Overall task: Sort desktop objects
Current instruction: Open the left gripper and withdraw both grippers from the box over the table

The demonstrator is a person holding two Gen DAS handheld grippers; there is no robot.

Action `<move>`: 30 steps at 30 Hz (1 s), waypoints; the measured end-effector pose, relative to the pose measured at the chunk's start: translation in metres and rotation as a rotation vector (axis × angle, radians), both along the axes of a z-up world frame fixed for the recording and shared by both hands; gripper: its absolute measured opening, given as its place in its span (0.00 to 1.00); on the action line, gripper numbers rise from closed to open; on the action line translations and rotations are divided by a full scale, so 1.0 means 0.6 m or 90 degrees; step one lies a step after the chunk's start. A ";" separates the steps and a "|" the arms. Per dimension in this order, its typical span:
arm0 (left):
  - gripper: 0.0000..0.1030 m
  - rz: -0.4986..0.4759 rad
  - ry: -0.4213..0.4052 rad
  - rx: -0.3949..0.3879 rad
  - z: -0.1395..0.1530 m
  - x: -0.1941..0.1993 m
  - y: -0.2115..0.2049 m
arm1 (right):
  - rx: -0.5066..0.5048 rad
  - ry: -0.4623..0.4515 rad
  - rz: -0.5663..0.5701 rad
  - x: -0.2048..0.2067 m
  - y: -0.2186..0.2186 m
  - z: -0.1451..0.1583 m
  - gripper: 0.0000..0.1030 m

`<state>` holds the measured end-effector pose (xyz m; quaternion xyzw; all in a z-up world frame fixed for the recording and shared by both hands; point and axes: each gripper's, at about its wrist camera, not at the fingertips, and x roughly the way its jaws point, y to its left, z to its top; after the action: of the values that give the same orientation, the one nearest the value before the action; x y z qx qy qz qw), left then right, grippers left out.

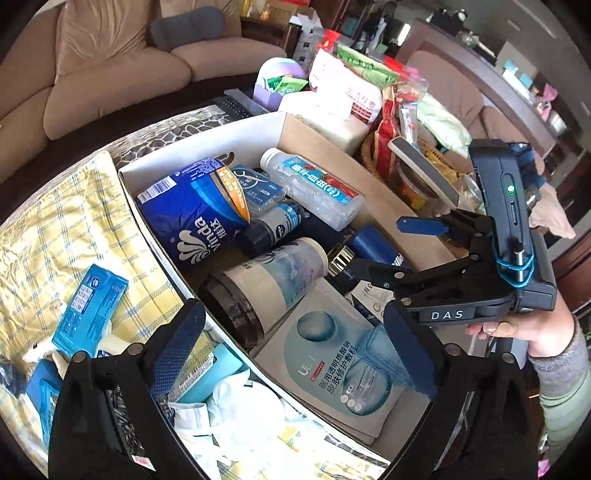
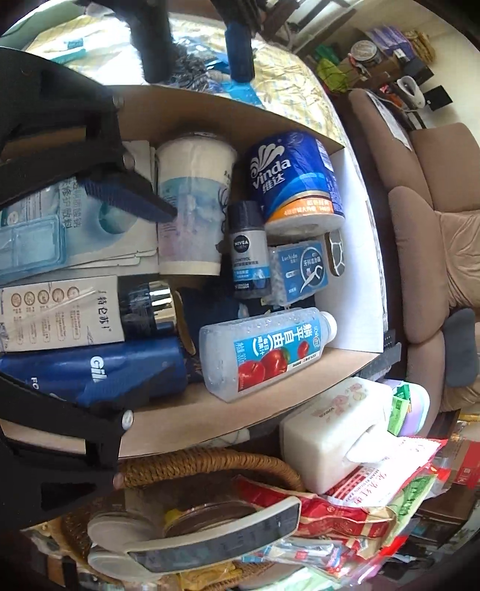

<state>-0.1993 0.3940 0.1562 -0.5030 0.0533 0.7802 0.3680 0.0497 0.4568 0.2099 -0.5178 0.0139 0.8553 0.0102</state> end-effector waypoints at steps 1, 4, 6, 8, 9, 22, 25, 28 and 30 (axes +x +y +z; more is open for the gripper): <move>0.95 0.003 0.000 -0.003 -0.001 0.006 -0.004 | 0.007 0.007 0.004 0.006 -0.005 0.003 0.90; 1.00 0.011 0.005 -0.010 0.003 0.025 -0.017 | 0.027 0.020 0.013 0.023 -0.022 0.011 1.00; 1.00 0.011 0.000 -0.007 0.006 0.037 -0.030 | 0.022 0.019 0.011 0.034 -0.029 0.015 1.00; 1.00 0.015 0.009 -0.015 0.013 0.050 -0.043 | 0.020 0.021 0.005 0.045 -0.036 0.021 1.00; 1.00 0.016 0.012 -0.020 0.017 0.057 -0.049 | 0.020 0.023 0.001 0.051 -0.040 0.025 1.00; 1.00 0.073 0.047 -0.024 0.070 0.153 -0.168 | 0.012 0.053 -0.003 0.148 -0.120 0.082 1.00; 1.00 0.093 0.046 -0.014 0.079 0.178 -0.217 | 0.008 0.064 0.001 0.173 -0.146 0.096 1.00; 1.00 0.116 0.048 -0.009 0.084 0.205 -0.275 | -0.001 0.076 0.008 0.200 -0.179 0.109 1.00; 1.00 0.133 0.048 -0.006 0.085 0.224 -0.316 | -0.006 0.085 0.018 0.217 -0.204 0.116 1.00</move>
<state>-0.0651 0.2041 0.2070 -0.4778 0.0182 0.8325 0.2799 0.1798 0.3347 0.2793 -0.4599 0.0115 0.8879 -0.0050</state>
